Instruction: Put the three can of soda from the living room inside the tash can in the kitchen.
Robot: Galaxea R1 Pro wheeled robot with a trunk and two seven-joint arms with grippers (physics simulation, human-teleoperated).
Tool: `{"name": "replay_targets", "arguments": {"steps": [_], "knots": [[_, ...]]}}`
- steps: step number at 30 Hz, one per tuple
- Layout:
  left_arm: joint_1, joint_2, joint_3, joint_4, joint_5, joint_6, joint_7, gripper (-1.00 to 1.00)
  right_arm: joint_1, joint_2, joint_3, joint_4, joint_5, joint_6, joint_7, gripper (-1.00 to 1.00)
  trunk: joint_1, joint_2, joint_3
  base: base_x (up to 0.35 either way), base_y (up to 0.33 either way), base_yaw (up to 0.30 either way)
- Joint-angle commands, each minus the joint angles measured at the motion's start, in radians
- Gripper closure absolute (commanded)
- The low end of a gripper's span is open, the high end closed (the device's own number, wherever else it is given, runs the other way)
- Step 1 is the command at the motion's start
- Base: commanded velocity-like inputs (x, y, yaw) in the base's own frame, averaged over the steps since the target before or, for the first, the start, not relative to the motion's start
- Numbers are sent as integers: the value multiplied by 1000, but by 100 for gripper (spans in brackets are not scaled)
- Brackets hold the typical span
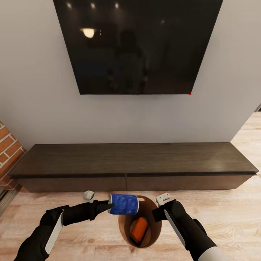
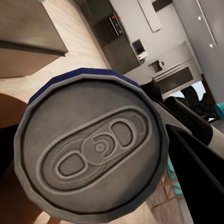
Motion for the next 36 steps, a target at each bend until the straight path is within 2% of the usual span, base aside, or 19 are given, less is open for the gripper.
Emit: {"name": "replay_targets", "arguments": {"steps": [1,9,13,16,17,19,21,22,24,28,32,33,36], "knots": [[0,0,0,1,0,0,0,100,0,0,0,0,-17,0,6,100,0,0,0,0,0,0],[0,-10,-3,4,-7,-2,25,100,0,1,1,0,-17,0,5,100,0,0,0,0,0,0],[0,-22,-5,7,-7,-3,128,100,0,1,2,0,-17,0,5,100,0,0,0,0,0,0],[0,-27,-29,27,-8,-4,157,100,0,1,2,0,-17,0,5,100,0,0,0,0,0,0],[0,-40,-47,42,-8,-4,172,100,0,1,2,0,-17,1,5,100,0,0,0,0,0,0],[0,-57,-56,53,-8,-5,203,100,0,1,2,0,-17,0,5,100,0,0,0,0,0,0],[0,-71,-62,61,-8,-6,254,100,0,1,2,0,-17,1,5,100,0,0,0,0,0,0],[0,-83,-65,65,-7,-6,299,100,0,1,2,0,-17,0,5,100,0,0,0,0,0,0],[0,-97,-66,68,-7,-7,323,100,0,1,2,0,-17,0,5,100,0,0,0,0,0,0],[0,-113,-68,70,-8,-8,344,100,0,1,2,0,-17,1,5,100,0,0,0,0,0,0],[0,-118,-69,71,-8,-8,349,100,0,1,2,0,-17,1,5,100,0,0,0,0,0,0],[0,-119,-69,71,-8,-8,350,-100,0,1,2,0,-17,1,5,100,0,0,0,0,0,0],[0,-121,-69,71,-9,-8,354,-100,0,1,2,0,-17,1,5,100,0,0,0,0,0,0]]}}
